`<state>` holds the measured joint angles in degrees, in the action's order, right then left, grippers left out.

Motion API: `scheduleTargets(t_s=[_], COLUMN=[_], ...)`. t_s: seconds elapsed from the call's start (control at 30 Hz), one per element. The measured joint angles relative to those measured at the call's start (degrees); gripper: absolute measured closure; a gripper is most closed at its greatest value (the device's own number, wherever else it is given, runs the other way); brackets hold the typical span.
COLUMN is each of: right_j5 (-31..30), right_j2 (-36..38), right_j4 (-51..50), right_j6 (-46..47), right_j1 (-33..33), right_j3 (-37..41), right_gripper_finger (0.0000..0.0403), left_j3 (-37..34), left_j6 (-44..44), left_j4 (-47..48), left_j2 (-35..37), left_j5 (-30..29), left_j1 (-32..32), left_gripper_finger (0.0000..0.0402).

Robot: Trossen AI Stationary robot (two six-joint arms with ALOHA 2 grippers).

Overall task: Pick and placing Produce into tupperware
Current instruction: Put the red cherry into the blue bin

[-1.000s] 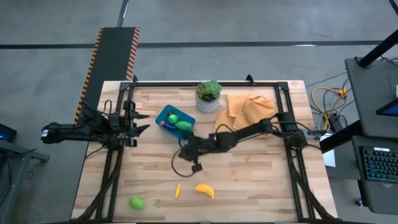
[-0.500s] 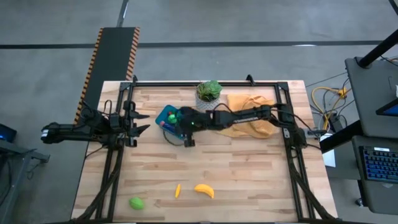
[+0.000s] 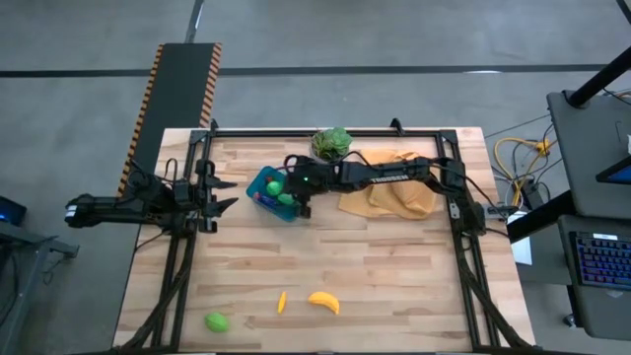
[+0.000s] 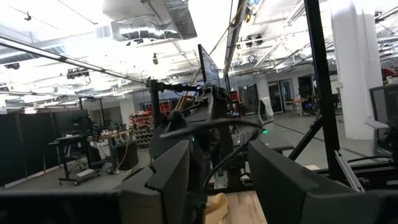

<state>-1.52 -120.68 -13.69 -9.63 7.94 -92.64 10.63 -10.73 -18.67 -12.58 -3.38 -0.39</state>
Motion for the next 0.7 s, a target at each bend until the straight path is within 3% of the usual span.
scheduleTargets(t_s=[0.7], right_j5=[-0.1], right_j2=[0.0], right_j4=[-10.3], right_j6=[-0.3], right_j1=[1.6], right_j3=[0.0], right_gripper_finger=[0.0356], left_j3=[0.0], left_j6=[0.0], left_j4=[0.0], left_j2=[0.0], left_j5=[0.0], left_j1=[0.0], left_gripper_finger=[0.0250])
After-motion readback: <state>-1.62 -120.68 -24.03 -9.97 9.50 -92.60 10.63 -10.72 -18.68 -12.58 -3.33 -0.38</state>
